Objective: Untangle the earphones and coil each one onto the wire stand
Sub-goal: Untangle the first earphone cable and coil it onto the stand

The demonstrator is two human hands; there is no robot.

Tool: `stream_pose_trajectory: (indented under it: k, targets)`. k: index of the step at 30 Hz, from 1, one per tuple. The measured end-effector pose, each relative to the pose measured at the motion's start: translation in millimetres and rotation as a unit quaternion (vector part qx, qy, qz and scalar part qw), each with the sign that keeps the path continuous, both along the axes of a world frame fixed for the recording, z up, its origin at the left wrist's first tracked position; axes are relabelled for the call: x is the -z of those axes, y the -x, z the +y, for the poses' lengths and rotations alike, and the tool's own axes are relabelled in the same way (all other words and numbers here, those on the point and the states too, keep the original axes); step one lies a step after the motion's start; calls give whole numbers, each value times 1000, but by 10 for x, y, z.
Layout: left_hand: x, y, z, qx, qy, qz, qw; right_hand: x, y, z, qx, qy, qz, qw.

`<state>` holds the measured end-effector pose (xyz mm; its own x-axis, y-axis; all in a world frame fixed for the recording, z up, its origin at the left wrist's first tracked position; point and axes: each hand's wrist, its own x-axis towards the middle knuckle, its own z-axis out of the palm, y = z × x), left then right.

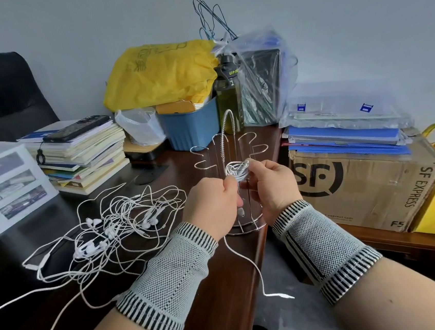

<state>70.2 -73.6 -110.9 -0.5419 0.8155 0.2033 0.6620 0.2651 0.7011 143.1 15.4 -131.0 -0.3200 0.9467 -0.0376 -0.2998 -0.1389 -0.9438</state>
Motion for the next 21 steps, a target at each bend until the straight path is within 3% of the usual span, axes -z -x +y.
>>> stream_pose_trajectory:
  k: [5, 11, 21]
  targets:
    - [127, 7, -58, 2, -24, -3, 1000, 7, -8, 7, 1, 5, -1, 1000]
    - [177, 33, -8, -3, -84, -171, 982, 3, -12, 19, -5, 11, -14, 1000]
    - [41, -64, 82, -35, -56, -181, 981, -5, -12, -1, 0, -2, -20, 1000]
